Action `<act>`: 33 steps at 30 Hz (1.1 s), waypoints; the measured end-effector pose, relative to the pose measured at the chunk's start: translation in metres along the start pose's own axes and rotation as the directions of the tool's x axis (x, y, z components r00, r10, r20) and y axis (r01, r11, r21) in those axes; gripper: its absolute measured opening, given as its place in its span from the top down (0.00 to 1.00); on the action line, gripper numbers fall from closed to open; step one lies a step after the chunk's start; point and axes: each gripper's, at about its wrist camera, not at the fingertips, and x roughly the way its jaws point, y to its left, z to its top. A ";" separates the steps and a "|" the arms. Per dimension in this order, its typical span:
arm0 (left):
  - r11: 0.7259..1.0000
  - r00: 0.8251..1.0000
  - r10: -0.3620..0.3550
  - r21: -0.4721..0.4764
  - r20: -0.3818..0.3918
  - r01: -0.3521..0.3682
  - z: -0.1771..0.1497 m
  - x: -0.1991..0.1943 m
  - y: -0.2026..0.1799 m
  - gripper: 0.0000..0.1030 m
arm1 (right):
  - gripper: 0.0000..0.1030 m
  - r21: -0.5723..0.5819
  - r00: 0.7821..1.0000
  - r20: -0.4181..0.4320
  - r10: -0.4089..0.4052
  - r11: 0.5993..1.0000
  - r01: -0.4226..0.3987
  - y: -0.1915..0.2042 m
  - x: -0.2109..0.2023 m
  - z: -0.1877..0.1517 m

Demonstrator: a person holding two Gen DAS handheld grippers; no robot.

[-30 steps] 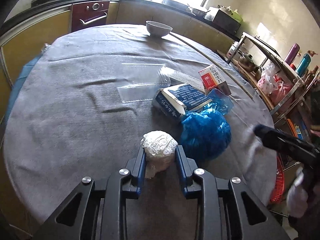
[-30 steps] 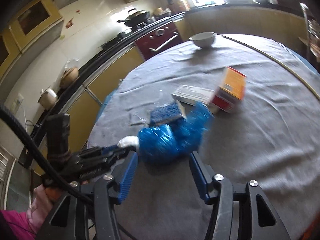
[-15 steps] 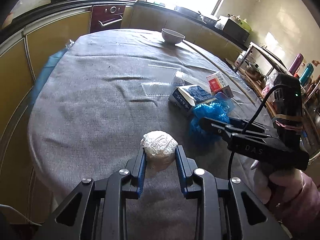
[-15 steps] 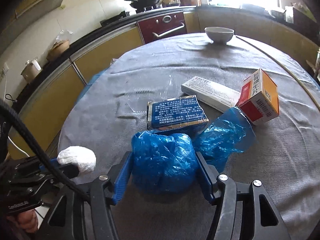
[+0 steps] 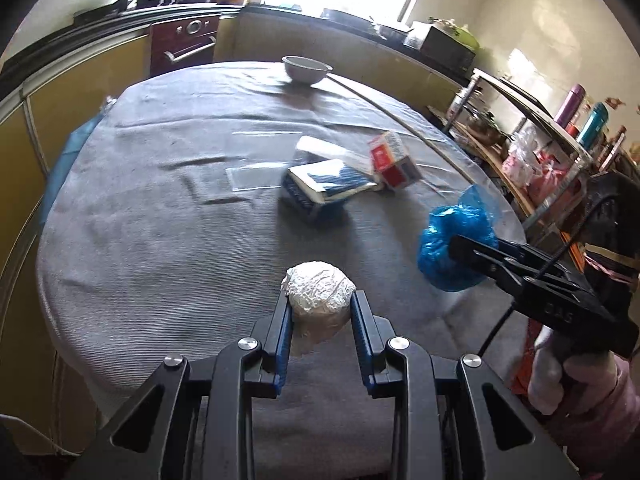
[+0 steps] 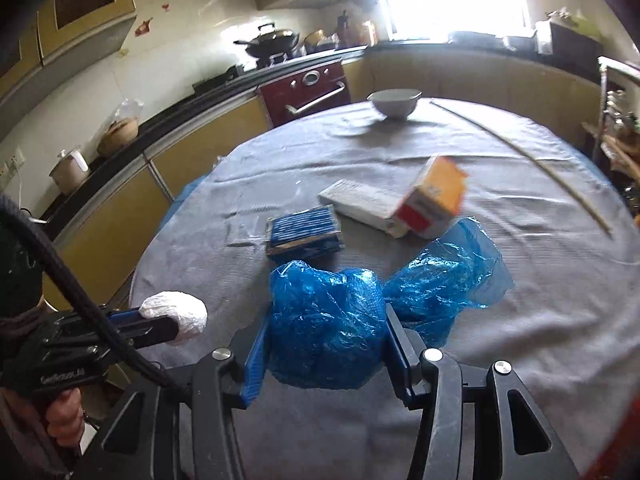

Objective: Collect trash
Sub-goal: 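Carry the blue bag with the right tool toward the red basket while the left tool carries the foil ball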

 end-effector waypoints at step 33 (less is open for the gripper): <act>0.971 0.999 -0.028 0.236 -0.029 0.034 -0.024 -0.014 -0.141 0.71 | 0.48 0.318 0.941 0.192 -0.280 0.925 0.210 -0.132 -0.189 -0.080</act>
